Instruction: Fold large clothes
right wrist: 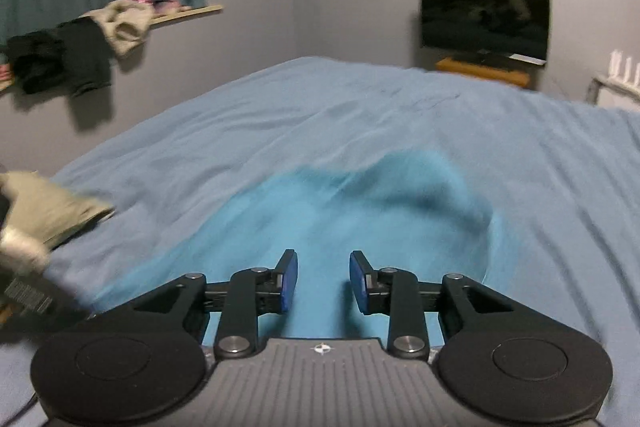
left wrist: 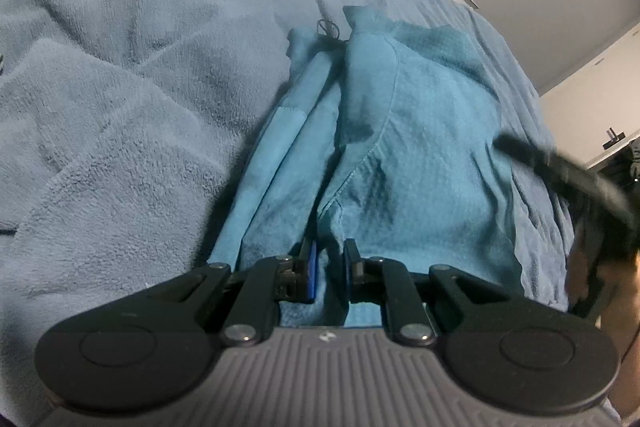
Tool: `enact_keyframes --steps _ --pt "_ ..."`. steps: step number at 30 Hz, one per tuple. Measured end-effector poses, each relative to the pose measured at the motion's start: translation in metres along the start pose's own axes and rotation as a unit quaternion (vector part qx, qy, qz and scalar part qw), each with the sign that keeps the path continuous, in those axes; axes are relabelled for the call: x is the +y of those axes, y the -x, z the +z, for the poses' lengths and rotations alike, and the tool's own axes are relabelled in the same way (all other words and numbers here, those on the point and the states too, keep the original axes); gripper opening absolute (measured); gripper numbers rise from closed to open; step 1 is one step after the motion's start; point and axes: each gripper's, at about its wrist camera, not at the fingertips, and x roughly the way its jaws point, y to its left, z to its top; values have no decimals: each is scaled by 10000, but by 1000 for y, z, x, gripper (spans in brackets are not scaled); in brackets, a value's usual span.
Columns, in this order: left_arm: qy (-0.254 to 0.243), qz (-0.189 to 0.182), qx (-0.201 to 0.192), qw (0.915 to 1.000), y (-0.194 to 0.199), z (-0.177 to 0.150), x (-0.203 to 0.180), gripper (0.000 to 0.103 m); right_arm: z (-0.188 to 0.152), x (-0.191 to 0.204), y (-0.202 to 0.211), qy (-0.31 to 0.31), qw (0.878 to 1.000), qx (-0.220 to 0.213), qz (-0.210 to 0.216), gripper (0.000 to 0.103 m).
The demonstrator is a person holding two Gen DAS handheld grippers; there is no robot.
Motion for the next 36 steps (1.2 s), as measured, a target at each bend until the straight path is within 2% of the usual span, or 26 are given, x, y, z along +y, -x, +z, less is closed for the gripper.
enact_keyframes --steps 4,5,6,8,10,12,15,17,19,21,23,26,31,33,36 --pt "-157 254 -27 9996 3 -2 -10 10 -33 25 -5 98 9996 199 147 33" --pt "-218 353 -24 9991 2 -3 -11 10 -42 31 -12 80 9995 222 218 36" --pt "-280 455 -21 9986 2 -3 -15 10 -49 38 -16 209 9991 282 238 43" --pt "-402 618 -2 9973 2 -4 -21 10 -59 57 -24 627 9973 307 205 44" --pt "-492 707 -5 9963 3 -5 -27 10 -67 72 -21 984 9937 387 366 46" --pt "-510 719 -23 9961 5 -6 -30 10 -70 75 -9 1019 9929 376 483 45" --pt "-482 701 -59 9964 8 -7 -29 10 -66 58 14 537 9977 -4 422 41" --pt "-484 695 -60 9964 7 -8 -29 10 -56 36 27 113 9989 -452 -18 42" --pt "-477 671 -60 9966 7 -7 -26 10 -45 6 34 -399 9940 -824 -596 42" --pt "-456 642 -46 9969 6 -7 -25 10 -37 -23 34 -784 9842 -1012 -1224 44" --pt "-443 621 -27 9971 6 -6 -24 10 -33 -44 26 -1061 9774 -995 -1535 43" --pt "-456 633 -20 9969 5 -6 -22 10 -29 -62 -2 -1219 9797 -677 -1443 40" --pt "-463 740 48 9962 3 -8 -26 10 -20 -48 -43 -659 9867 -96 -1483 41" --pt "-489 776 53 9958 3 -9 -28 10 -15 -50 -28 -727 9888 -78 -1297 41" --pt "-507 835 37 9952 6 -10 -30 10 -20 -47 11 -868 9901 -317 -1059 42"
